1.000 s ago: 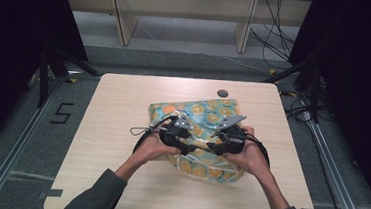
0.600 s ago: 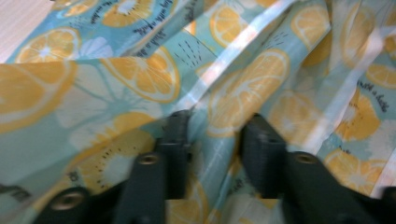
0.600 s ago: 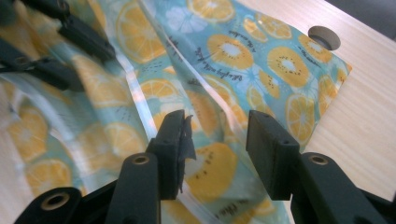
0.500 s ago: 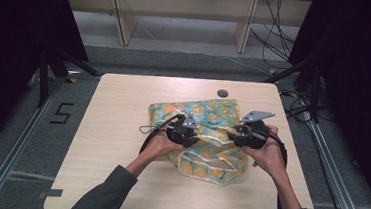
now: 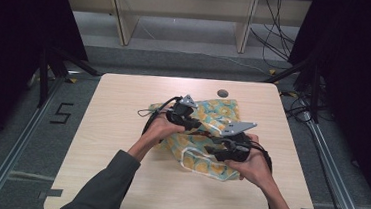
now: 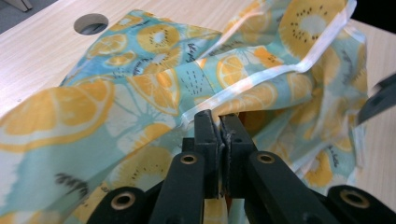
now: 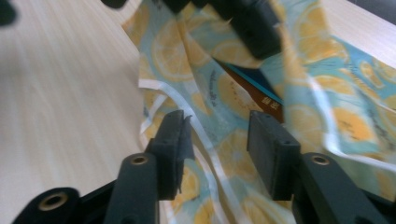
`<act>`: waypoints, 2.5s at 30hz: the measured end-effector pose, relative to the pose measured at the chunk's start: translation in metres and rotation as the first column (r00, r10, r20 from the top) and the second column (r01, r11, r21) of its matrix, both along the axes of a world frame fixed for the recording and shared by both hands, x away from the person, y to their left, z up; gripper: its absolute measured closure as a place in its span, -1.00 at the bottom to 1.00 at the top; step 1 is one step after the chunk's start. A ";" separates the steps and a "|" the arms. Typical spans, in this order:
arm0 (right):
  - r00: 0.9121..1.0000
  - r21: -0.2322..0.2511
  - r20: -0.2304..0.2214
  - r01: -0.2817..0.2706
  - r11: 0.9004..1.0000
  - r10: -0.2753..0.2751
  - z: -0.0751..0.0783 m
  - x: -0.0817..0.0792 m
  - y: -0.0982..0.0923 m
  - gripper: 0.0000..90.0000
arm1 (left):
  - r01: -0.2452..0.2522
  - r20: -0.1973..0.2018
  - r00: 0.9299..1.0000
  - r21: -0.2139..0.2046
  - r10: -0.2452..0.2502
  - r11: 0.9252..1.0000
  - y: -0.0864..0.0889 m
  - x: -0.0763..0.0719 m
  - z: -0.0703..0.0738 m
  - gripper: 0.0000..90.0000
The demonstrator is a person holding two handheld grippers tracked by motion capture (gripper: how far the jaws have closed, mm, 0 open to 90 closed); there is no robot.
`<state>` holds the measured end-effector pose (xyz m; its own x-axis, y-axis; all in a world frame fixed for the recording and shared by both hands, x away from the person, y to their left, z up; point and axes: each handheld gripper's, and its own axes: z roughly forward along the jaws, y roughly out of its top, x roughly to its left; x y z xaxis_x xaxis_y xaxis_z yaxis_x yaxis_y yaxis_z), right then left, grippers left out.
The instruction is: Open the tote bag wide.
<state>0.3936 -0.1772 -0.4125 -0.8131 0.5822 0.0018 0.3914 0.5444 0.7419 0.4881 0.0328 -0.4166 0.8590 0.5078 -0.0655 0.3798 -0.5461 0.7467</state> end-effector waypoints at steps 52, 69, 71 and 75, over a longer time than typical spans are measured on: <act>0.993 -0.047 0.051 0.107 0.993 -0.104 0.004 0.017 -0.006 0.10 | -0.216 -0.045 0.975 0.048 0.218 0.975 0.021 0.072 -0.015 0.91; 0.947 -0.019 0.041 0.319 0.948 -0.318 -0.025 0.092 -0.026 0.28 | -0.141 -0.069 0.987 0.024 0.142 0.990 0.026 0.061 -0.024 0.84; 0.935 -0.030 0.014 0.354 0.935 -0.354 -0.030 0.098 -0.041 0.28 | -0.134 -0.067 0.989 0.025 0.135 0.991 0.025 0.058 -0.023 0.85; 0.907 -0.049 -0.054 0.415 0.908 -0.417 -0.044 0.103 -0.063 0.23 | -0.114 -0.065 0.991 0.024 0.115 0.993 0.028 0.058 -0.021 0.85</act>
<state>0.4961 -0.2402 -0.4560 -0.4957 0.8683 0.0167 0.6324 0.3476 0.6923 0.5463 0.0607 -0.4375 0.7893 0.6042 -0.1093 0.4889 -0.5106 0.7073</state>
